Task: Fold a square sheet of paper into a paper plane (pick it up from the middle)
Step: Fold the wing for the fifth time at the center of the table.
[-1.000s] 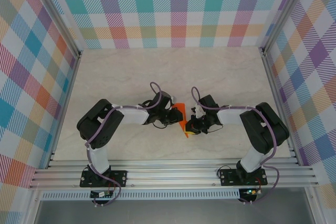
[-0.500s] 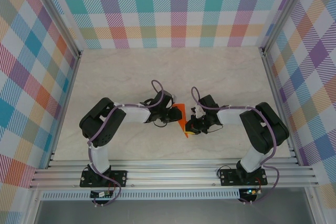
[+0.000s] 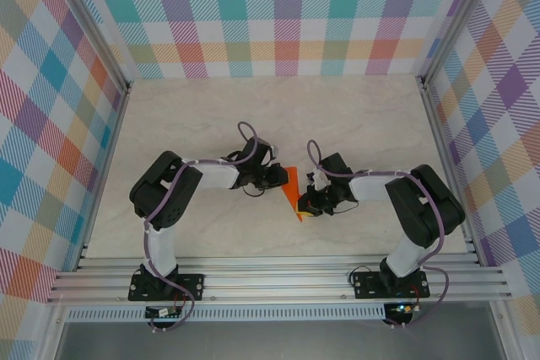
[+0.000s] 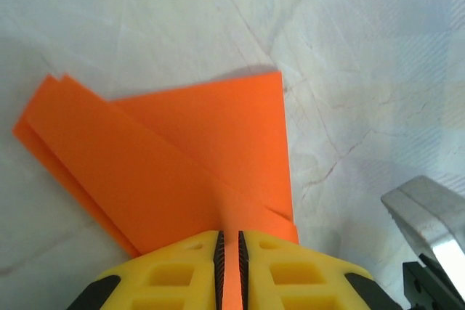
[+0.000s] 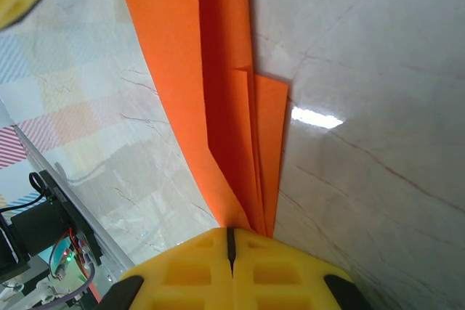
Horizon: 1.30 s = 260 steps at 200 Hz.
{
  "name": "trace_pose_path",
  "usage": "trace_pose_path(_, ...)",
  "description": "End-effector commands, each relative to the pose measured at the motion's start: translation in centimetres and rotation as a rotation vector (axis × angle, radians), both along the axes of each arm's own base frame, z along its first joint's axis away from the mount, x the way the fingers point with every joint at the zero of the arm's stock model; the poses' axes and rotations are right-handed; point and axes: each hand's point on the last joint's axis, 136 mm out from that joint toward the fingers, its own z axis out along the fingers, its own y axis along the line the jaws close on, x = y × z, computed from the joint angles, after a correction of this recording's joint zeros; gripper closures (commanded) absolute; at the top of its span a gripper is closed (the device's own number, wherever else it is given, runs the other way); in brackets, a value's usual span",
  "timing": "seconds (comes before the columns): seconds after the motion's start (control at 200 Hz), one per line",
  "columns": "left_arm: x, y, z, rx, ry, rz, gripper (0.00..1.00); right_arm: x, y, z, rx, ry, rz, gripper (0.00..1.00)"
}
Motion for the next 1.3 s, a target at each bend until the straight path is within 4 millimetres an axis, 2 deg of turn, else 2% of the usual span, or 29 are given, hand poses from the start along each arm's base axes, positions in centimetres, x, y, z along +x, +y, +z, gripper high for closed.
trace_pose_path(0.0,2.6,1.7,-0.8,0.039,-0.027,0.050,0.84,-3.9,-3.5,-4.3,-0.198,0.123,0.008,0.96)
trace_pose_path(0.335,4.5,3.6,-1.5,0.051,-0.031,0.079,0.83,-3.9,-3.5,-4.3,-0.194,0.121,0.007,0.96)
trace_pose_path(0.53,5.4,4.7,-0.5,0.030,-0.052,0.088,0.82,-3.5,-3.3,-4.2,-0.188,0.115,0.005,0.96)
trace_pose_path(0.58,5.4,4.5,0.6,0.002,-0.054,0.082,0.81,-3.4,-3.2,-4.2,-0.184,0.112,0.003,0.96)
trace_pose_path(0.67,4.9,3.3,4.3,-0.071,-0.093,0.044,0.79,-3.0,-2.9,-3.9,-0.178,0.104,0.005,0.96)
trace_pose_path(0.73,4.5,3.2,6.2,-0.069,-0.123,0.041,0.78,-2.7,-2.7,-3.8,-0.176,0.099,0.005,0.96)
trace_pose_path(0.815,3.7,3.2,7.9,-0.075,-0.147,0.048,0.77,-2.5,-2.6,-3.7,-0.172,0.099,0.006,0.96)
trace_pose_path(0.9,2.5,2.7,8.8,-0.094,-0.155,0.036,0.76,-2.4,-2.4,-3.7,-0.167,0.099,0.007,0.96)
trace_pose_path(1.05,-0.3,0.5,7.9,-0.105,-0.126,-0.032,0.77,-2.2,-2.3,-3.5,-0.164,0.094,0.004,0.95)
trace_pose_path(1.14,-1.5,-0.7,5.9,-0.092,-0.083,-0.056,0.79,-2.1,-2.2,-3.2,-0.155,0.087,0.004,0.95)
trace_pose_path(1.295,-2.0,-1.5,2.4,-0.060,-0.016,-0.041,0.83,-1.8,-1.9,-2.4,-0.135,0.070,0.003,0.95)
